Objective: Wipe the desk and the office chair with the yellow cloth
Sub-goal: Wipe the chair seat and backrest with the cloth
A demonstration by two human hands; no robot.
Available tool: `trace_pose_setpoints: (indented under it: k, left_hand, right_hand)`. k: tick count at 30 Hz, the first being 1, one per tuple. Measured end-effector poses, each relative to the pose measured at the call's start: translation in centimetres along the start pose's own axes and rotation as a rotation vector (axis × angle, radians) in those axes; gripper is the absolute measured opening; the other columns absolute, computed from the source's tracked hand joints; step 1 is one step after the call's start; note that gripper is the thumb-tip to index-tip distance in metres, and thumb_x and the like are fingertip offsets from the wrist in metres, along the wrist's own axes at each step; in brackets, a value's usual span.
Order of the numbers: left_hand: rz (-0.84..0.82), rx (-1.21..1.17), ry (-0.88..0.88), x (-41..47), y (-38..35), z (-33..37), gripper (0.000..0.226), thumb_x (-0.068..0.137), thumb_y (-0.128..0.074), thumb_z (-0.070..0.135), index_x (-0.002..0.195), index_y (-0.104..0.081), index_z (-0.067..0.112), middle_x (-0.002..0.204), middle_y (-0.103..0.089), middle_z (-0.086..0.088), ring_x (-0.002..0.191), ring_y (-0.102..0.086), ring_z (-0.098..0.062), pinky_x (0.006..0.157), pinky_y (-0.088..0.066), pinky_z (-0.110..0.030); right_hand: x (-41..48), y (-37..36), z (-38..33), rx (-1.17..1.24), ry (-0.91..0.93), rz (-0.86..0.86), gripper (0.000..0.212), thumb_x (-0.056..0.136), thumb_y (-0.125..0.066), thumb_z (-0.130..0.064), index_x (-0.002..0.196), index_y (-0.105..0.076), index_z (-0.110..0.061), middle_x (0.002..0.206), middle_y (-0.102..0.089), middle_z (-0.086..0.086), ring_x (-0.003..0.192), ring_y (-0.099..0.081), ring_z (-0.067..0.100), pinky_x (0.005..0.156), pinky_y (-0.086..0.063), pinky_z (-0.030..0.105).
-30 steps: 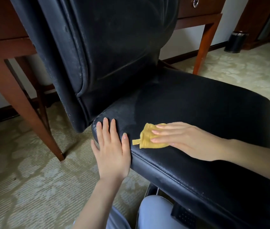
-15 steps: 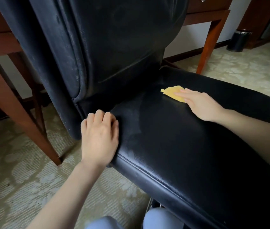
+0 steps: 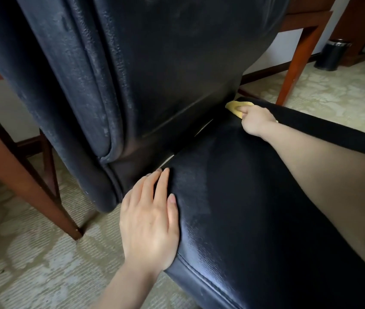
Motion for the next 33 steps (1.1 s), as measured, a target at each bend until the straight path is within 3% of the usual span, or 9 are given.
trace_pose_setpoints:
  k: [6,12,16,21,28,31,33]
  left_hand:
    - [0.029,0.015,-0.008,0.0,-0.2,-0.1,0.048,0.094,-0.030,0.027,0.127,-0.060,0.009,0.126,-0.061,-0.006,0.117,-0.055,-0.027,0.094,-0.046,-0.041]
    - [0.007,0.009,0.006,0.3,0.2,0.0,0.050,0.095,-0.027,0.028,0.127,-0.060,0.008,0.126,-0.060,-0.009,0.119,-0.052,-0.030,0.098,-0.043,-0.044]
    - [-0.015,0.028,0.018,0.0,0.4,0.1,0.054,0.096,-0.024,0.030,0.129,-0.059,0.007,0.127,-0.058,-0.013,0.122,-0.048,-0.031,0.101,-0.037,-0.043]
    - [0.001,0.047,0.085,-0.5,1.1,0.4,0.056,0.095,-0.021,0.032,0.128,-0.057,0.004,0.125,-0.058,-0.016,0.117,-0.049,-0.034,0.095,-0.040,-0.046]
    - [-0.038,0.194,0.198,-0.9,2.7,0.6,0.060,0.095,-0.026,0.040,0.131,-0.051,0.000,0.121,-0.059,-0.016,0.103,-0.055,-0.038,0.086,-0.043,-0.050]
    - [-0.091,0.182,0.208,-2.1,2.5,0.1,0.062,0.098,-0.029,0.045,0.140,-0.041,0.000,0.137,-0.049,-0.016,0.122,-0.047,-0.034,0.102,-0.035,-0.049]
    - [-0.176,0.142,0.218,-2.8,1.9,-0.3,0.066,0.098,-0.026,0.047,0.148,-0.023,0.004,0.153,-0.029,-0.012,0.140,-0.028,-0.025,0.114,-0.022,-0.044]
  right_hand:
    - [-1.4,-0.5,-0.6,-0.020,0.238,-0.017,0.047,0.100,-0.031,-0.014,0.141,-0.041,-0.035,0.149,-0.037,0.006,0.133,-0.036,0.035,0.108,-0.033,0.046]
    - [-8.1,-0.2,-2.0,0.036,0.541,-0.015,0.041,0.100,-0.034,-0.011,0.138,-0.048,-0.022,0.141,-0.048,0.009,0.130,-0.040,0.034,0.105,-0.033,0.052]
    - [-13.1,-0.1,-2.1,0.125,0.682,-0.033,0.042,0.098,-0.042,-0.002,0.136,-0.050,-0.016,0.142,-0.047,0.004,0.135,-0.038,0.026,0.112,-0.028,0.035]
    - [-18.9,0.2,-1.8,0.144,0.793,-0.057,0.042,0.096,-0.045,-0.001,0.133,-0.053,-0.019,0.142,-0.047,0.003,0.136,-0.038,0.023,0.112,-0.020,0.020]
    - [-24.9,1.1,-0.5,0.207,0.905,-0.155,0.046,0.097,-0.047,-0.002,0.134,-0.047,-0.029,0.143,-0.037,-0.016,0.137,-0.024,0.002,0.114,-0.018,0.020]
    - [-27.2,1.8,0.3,0.144,1.066,-0.087,0.038,0.089,-0.059,-0.001,0.126,-0.060,-0.012,0.134,-0.053,-0.001,0.132,-0.041,0.013,0.112,-0.026,0.024]
    - [-27.9,2.3,0.9,0.147,1.114,-0.066,0.029,0.091,-0.057,-0.009,0.120,-0.064,-0.006,0.129,-0.057,0.006,0.129,-0.043,0.015,0.112,-0.027,0.026]
Point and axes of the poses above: each hand's wrist, its own x-axis towards the middle knuckle, its own y-axis out of the back of the hand, z = x × y, the point moved 4 cm from there along x, towards the middle knuckle
